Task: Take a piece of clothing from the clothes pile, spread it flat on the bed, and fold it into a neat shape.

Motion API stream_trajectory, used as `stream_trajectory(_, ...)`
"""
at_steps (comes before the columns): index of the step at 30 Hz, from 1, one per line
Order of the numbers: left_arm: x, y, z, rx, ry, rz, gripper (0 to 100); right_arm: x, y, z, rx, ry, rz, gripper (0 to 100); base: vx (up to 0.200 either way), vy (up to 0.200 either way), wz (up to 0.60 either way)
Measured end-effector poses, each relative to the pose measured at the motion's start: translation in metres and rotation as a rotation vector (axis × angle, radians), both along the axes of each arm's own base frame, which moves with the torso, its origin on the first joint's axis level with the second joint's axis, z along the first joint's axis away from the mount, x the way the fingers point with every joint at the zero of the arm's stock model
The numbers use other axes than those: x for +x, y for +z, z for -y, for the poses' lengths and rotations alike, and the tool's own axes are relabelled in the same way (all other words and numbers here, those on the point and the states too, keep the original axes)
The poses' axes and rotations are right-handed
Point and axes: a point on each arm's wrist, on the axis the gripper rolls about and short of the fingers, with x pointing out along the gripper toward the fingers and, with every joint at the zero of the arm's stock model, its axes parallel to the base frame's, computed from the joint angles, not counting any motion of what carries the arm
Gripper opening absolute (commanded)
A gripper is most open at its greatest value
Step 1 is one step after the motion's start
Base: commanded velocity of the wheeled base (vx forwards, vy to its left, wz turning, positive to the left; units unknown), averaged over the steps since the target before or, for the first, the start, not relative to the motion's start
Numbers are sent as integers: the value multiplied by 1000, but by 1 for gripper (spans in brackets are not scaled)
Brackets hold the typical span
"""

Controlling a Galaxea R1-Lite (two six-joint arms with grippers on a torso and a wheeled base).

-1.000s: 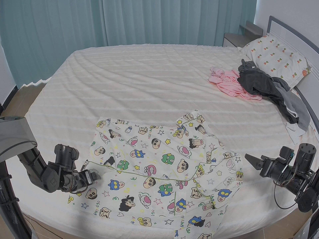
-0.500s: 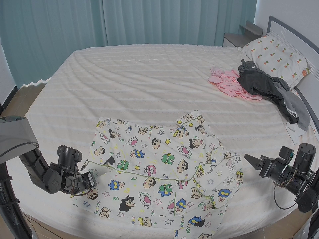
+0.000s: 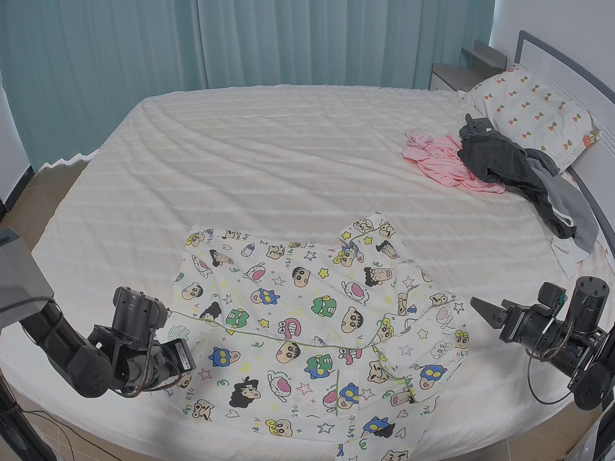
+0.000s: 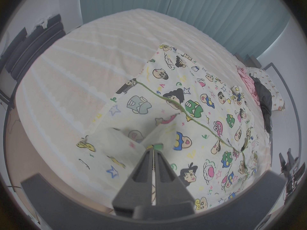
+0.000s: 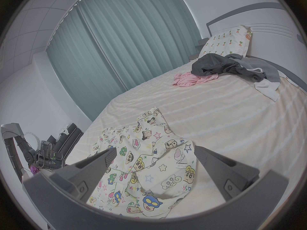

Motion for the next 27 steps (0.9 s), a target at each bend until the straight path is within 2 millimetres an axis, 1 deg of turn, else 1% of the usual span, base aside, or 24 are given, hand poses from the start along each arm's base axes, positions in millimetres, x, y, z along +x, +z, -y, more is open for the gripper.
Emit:
stream_trajectory(3, -13, 1, 10, 22, -21, 5, 0, 0, 1, 0, 0, 1, 3, 100, 0, 0, 0)
stream_trajectory(8, -37, -3, 26, 31, -72, -23, 0, -1, 1, -1, 1, 4, 6, 100, 0, 0, 0)
stream_trajectory(11, -43, -6, 31, 34, -87, -37, 0, -1, 1, -1, 2, 5, 7, 100, 0, 0, 0)
stream_trajectory(14, -43, -8, 33, 38, -86, -38, 0, -1, 2, -1, 1, 4, 8, 100, 0, 0, 0)
stream_trajectory(17, -37, -7, 28, 34, -55, -26, 0, -1, 2, -1, 2, 4, 8, 100, 0, 0, 0)
stream_trajectory(19, -31, -6, 22, 28, -17, -17, 0, -1, 2, -1, 1, 4, 8, 100, 0, 0, 0)
stream_trajectory(22, -16, -2, 4, 7, 60, 1, 0, -1, 2, -1, 1, 5, 8, 100, 0, 0, 0)
stream_trajectory(23, -11, -1, -3, -2, 84, 6, 100, -1, 2, -1, 1, 5, 8, 100, 0, 0, 0)
stream_trajectory(27, 7, 7, -31, -49, 141, 32, 100, -1, 2, -2, 2, 5, 9, 100, 0, 0, 0)
